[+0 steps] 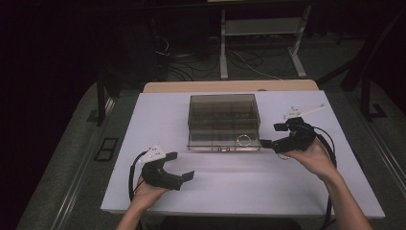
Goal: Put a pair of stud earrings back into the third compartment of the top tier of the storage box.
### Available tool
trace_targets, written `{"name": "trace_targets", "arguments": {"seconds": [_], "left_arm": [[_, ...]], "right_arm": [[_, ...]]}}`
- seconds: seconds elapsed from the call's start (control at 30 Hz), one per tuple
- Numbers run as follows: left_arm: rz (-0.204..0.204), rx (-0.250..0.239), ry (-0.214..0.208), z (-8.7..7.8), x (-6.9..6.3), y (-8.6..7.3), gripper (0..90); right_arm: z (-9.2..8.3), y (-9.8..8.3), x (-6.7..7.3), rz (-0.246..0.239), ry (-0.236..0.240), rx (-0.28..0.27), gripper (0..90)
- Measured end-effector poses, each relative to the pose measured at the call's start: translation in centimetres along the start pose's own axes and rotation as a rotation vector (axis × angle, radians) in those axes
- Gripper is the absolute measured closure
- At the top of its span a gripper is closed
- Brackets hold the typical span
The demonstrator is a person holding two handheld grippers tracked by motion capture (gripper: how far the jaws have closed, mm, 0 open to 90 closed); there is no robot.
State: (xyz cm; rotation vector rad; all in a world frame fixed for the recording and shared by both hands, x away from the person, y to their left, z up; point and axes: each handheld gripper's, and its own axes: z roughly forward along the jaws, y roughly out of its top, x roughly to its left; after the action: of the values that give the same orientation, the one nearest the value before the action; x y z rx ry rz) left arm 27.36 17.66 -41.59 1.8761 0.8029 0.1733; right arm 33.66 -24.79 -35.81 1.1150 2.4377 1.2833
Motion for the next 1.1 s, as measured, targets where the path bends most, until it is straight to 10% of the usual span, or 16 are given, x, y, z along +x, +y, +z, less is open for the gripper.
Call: {"name": "trace_targets", "arguments": {"seconds": [1.1], "left_arm": [[-0.001,0.000,-0.007,0.0,0.1,0.0,0.0]], "right_arm": [[1.3,-5.2,-4.1,0.121,-0.049,0.091,10.1]]}}
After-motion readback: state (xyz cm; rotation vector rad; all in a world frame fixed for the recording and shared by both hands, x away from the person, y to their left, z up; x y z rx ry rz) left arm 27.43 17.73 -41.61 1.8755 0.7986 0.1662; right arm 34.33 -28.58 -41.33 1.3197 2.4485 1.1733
